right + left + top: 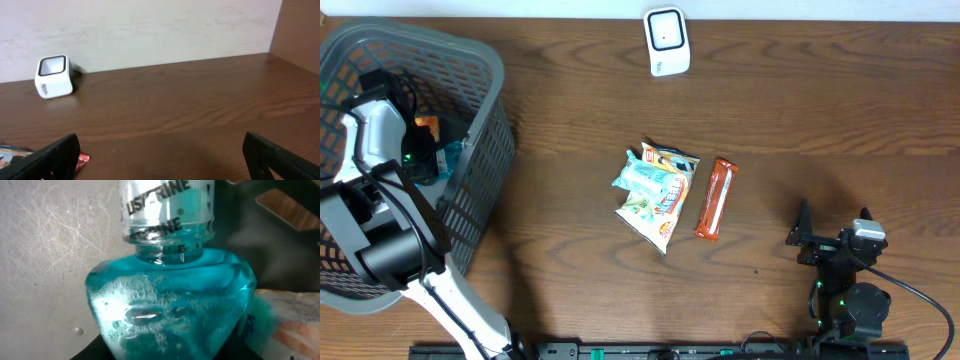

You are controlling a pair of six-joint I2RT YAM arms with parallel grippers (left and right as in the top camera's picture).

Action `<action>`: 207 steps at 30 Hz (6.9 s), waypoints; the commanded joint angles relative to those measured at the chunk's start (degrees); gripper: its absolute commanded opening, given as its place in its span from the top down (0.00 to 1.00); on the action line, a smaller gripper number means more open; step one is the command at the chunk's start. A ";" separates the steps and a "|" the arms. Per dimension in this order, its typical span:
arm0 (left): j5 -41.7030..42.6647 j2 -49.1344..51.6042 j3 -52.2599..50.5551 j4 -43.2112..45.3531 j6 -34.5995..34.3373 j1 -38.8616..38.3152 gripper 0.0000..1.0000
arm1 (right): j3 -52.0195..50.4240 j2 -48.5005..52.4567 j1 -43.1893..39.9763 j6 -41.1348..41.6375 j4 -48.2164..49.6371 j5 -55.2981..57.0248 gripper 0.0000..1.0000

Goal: Scan the item barcode
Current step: 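Move the left gripper back into the basket over the blue mouthwash, then grasp the blue Listerine bottle by its cap with the left gripper and lift, then carry the mouthwash bottle out and set it beside the candy bar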

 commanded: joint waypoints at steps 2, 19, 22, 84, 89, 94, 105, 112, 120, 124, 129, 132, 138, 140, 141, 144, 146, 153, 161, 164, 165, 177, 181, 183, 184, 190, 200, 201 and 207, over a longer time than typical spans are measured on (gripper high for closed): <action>1.73 6.99 -3.48 -0.35 6.27 0.50 0.66 | -0.26 -0.20 -0.50 -0.94 -0.02 -0.26 0.01; 6.45 -11.02 -3.30 -0.20 10.29 0.55 0.75 | -0.26 -0.20 -0.50 -0.94 -0.02 -0.26 0.01; 6.38 -17.18 -3.30 0.04 11.10 0.55 0.75 | -0.26 -0.20 -0.50 -0.94 -0.02 -0.26 0.01; -0.37 2.16 -3.45 5.60 15.10 -0.74 0.25 | -0.26 -0.20 -0.50 -0.94 -0.02 -0.26 0.01; -0.31 1.92 -3.41 5.55 15.87 0.28 0.43 | -0.26 -0.20 -0.50 -0.94 -0.02 -0.26 0.01; -0.31 -0.09 -3.41 5.53 18.64 1.60 0.44 | -0.26 -0.20 -0.50 -0.94 -0.02 -0.26 0.01; -0.22 -16.85 -3.37 5.09 20.04 2.32 0.44 | -0.26 -0.20 -0.50 -0.94 -0.02 -0.26 0.01; 0.24 -31.50 -3.37 4.98 20.00 2.27 0.44 | -0.26 -0.20 -0.50 -0.94 -0.02 -0.26 0.01; 11.93 -48.63 -3.37 8.35 19.78 0.72 0.44 | -0.26 -0.20 -0.50 -0.94 -0.02 -0.26 0.01; 17.86 -54.82 -3.37 10.43 19.21 -4.39 0.44 | -0.26 -0.20 -0.50 -0.94 -0.02 -0.26 0.01; 19.45 -57.29 -3.37 9.92 18.97 -16.94 0.44 | -0.26 -0.20 -0.50 -0.94 -0.02 -0.26 0.01; 19.41 -55.89 -3.39 8.74 19.23 -25.55 0.44 | -0.26 -0.20 -0.50 -0.94 -0.02 -0.26 0.01; 18.27 -47.39 -3.45 8.22 20.50 -42.07 0.44 | -0.26 -0.20 -0.50 -0.94 -0.02 -0.26 0.01; 18.14 -43.63 -3.45 8.07 20.50 -46.27 0.44 | -0.26 -0.20 -0.50 -0.94 -0.02 -0.26 0.01; 18.14 -41.31 -3.45 8.00 20.72 -48.52 0.44 | -0.26 -0.20 -0.50 -0.94 -0.02 -0.26 0.01; 18.14 -34.97 -3.45 8.09 21.81 -53.90 0.44 | -0.26 -0.20 -0.50 -0.94 -0.02 -0.26 0.01; 18.12 -30.69 -3.45 8.11 22.91 -57.00 0.44 | -0.26 -0.20 -0.50 -0.94 -0.02 -0.26 0.01; 16.94 -16.15 -3.43 9.11 30.27 -65.07 0.44 | -0.26 -0.20 -0.50 -0.94 -0.02 -0.26 0.01; 16.81 -5.60 -3.45 12.72 40.74 -69.70 0.44 | -0.26 -0.20 -0.50 -0.94 -0.02 -0.26 0.01; 15.82 -2.97 -3.45 14.21 43.23 -70.79 0.44 | -0.26 -0.20 -0.50 -0.94 -0.02 -0.26 0.01; 15.76 -2.23 -3.45 14.97 44.02 -71.10 0.44 | -0.26 -0.20 -0.50 -0.94 -0.02 -0.26 0.01; 3.85 0.35 -3.43 18.40 48.57 -72.11 0.43 | -0.26 -0.20 -0.50 -0.94 -0.02 -0.26 0.01; 1.05 0.35 -3.43 16.00 48.57 -72.11 0.36 | -0.26 -0.20 -0.50 -0.94 -0.02 -0.26 0.01; 0.94 0.35 -3.43 15.02 48.57 -72.11 0.26 | -0.26 -0.20 -0.50 -0.94 -0.02 -0.26 0.01; 0.94 0.35 -3.43 14.64 48.57 -72.11 0.23 | -0.26 -0.20 -0.50 -0.94 -0.02 -0.26 0.01; 0.94 -0.72 -3.41 13.35 48.61 -72.11 0.11 | -0.26 -0.20 -0.50 -0.94 -0.02 -0.26 0.01; 0.94 -10.71 -3.37 13.44 49.48 -72.11 0.02 | -0.26 -0.20 -0.50 -0.94 -0.02 -0.26 0.01; 0.94 -12.04 -3.37 13.42 49.94 -72.11 0.02 | -0.26 -0.20 -0.50 -0.94 -0.02 -0.26 0.01; 0.68 -19.71 -3.37 13.44 51.17 -72.11 0.02 | -0.26 -0.20 -0.50 -0.94 -0.02 -0.26 0.01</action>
